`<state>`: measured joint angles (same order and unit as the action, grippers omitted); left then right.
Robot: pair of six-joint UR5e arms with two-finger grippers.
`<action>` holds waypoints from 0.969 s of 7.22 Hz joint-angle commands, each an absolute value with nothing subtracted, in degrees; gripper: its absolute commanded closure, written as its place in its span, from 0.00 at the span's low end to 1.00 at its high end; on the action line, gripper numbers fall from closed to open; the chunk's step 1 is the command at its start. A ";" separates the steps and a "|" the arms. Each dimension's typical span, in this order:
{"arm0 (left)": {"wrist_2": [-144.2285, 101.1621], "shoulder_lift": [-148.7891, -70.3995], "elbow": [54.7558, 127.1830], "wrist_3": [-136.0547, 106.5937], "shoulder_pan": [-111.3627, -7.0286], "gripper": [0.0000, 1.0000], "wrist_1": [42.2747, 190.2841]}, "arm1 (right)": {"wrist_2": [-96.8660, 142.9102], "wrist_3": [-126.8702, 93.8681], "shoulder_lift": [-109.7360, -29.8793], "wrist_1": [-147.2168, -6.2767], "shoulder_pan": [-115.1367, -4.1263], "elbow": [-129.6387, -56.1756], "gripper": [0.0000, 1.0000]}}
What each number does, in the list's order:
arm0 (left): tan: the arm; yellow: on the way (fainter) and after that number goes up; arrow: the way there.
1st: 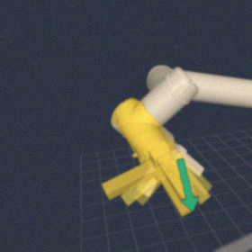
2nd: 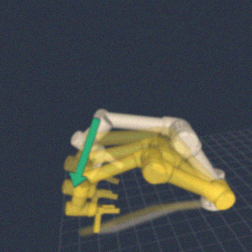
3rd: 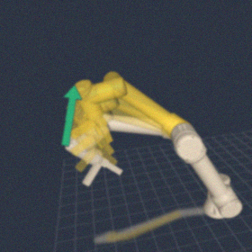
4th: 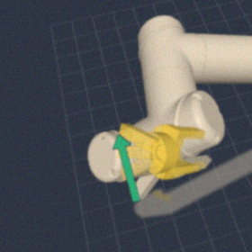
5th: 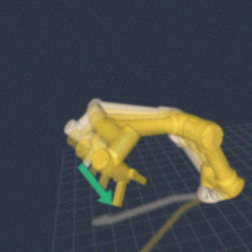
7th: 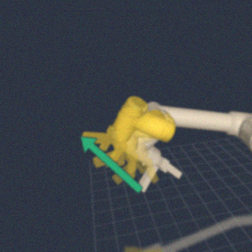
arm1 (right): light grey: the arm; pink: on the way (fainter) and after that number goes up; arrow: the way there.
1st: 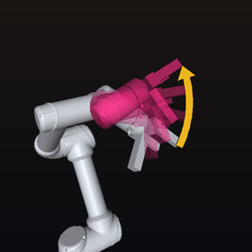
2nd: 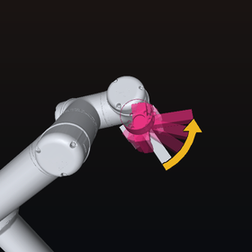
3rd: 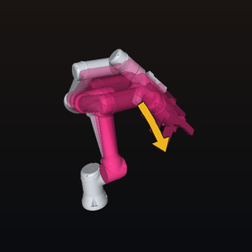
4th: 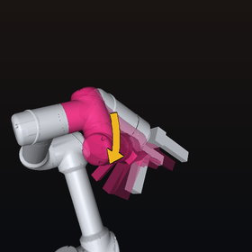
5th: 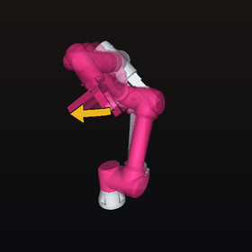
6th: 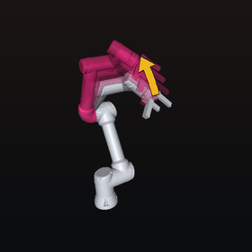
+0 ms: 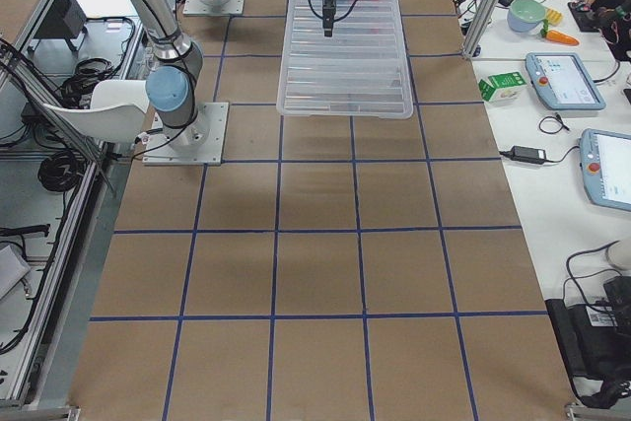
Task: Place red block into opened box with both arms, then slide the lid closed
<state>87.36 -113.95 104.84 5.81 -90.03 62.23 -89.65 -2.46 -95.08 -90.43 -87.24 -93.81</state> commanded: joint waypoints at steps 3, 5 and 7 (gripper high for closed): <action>88.15 -111.80 103.54 5.71 -89.82 0.00 63.37 | -89.74 -2.46 -94.92 -90.53 -87.19 -93.78 0.00; 90.68 -109.44 99.78 5.89 -89.82 0.00 68.68 | -89.65 4.43 -94.05 -90.62 -84.14 -93.34 0.00; 90.53 -107.50 94.07 5.89 -89.48 0.00 75.46 | -89.82 14.07 -94.04 -89.56 -77.20 -91.33 0.00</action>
<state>90.29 -108.89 97.44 5.87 -89.74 71.27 -89.63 6.86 -94.11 -89.97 -81.28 -92.32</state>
